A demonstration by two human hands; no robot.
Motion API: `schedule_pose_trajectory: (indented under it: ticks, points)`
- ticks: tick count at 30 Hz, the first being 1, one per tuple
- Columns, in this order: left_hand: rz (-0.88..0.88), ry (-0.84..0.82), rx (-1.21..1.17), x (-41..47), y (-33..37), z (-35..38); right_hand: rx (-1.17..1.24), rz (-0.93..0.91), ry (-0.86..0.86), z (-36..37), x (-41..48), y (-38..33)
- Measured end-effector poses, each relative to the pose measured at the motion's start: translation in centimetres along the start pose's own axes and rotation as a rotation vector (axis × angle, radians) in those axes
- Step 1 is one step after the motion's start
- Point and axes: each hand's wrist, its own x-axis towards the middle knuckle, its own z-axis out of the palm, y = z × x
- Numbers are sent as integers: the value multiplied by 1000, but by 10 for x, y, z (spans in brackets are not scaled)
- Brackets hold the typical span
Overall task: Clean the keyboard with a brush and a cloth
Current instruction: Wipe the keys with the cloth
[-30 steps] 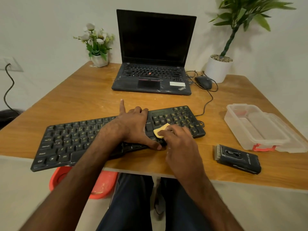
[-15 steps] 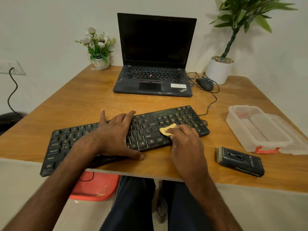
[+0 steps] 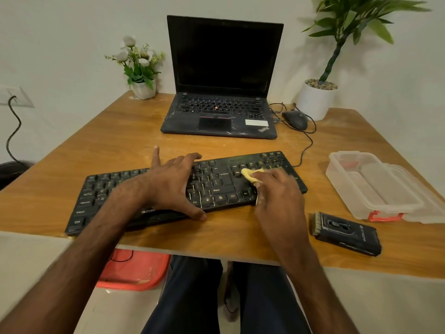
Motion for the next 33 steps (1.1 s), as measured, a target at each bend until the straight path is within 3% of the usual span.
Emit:
schedule_pose_trajectory:
  ticks: [3,8,14,19,27,31,33]
  points:
    - [-27,-11,-23,-2,-1,2,-144,-98,-70,2,-2,-6]
    - [-54,-25,7,0,-3,4,-189,-280,-54,1,-39,-1]
    - [-62,-37,-16,0,-2,3,-229,-25,-11,-9,-27,8]
    - [-71,-50,-3,1,-2,4,-181,-147,-22,4,-37,-17]
    - [-70,-54,-36,0,-2,4,-168,-66,-199,-9,-38,-3]
    - [-70,-62,-42,0,-1,3,-70,-87,9,-12,-34,-4]
    - [-72,-61,-42,0,-1,3,-110,-134,-19,-3,-35,-11]
